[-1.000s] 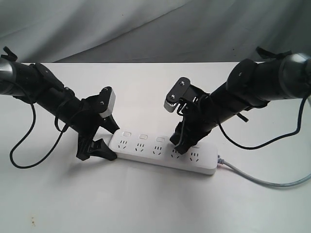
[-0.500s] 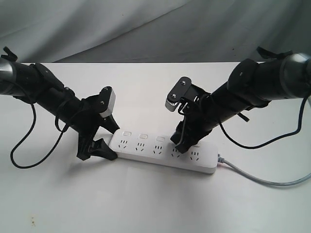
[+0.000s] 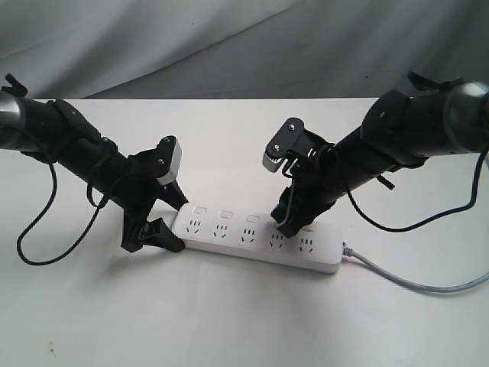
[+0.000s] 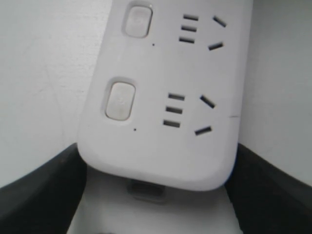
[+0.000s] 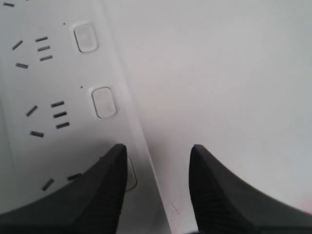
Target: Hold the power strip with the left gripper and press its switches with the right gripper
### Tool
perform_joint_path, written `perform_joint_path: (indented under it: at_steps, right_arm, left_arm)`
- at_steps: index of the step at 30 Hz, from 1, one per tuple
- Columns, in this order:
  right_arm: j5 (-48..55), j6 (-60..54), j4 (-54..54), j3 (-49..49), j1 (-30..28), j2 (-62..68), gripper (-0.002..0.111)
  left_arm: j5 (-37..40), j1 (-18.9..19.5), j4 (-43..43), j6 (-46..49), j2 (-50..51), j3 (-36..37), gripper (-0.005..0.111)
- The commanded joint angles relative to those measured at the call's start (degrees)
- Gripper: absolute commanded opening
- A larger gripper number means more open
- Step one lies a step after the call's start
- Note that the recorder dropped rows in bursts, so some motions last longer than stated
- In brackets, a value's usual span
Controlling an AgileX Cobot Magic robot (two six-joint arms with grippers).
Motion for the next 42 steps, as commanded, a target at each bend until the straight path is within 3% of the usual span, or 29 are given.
perform_joint_path:
  at_steps: [1, 42]
  right_arm:
    - [-0.42, -0.56, 0.78, 0.42, -0.47, -0.83, 0.039]
    - [1.23, -0.56, 1.18, 0.42, 0.35, 4.04, 0.039]
  left_arm:
    - [-0.24, -0.35, 1.10, -0.17, 0.38, 0.12, 0.066]
    - [-0.24, -0.35, 1.10, -0.17, 0.38, 0.12, 0.066]
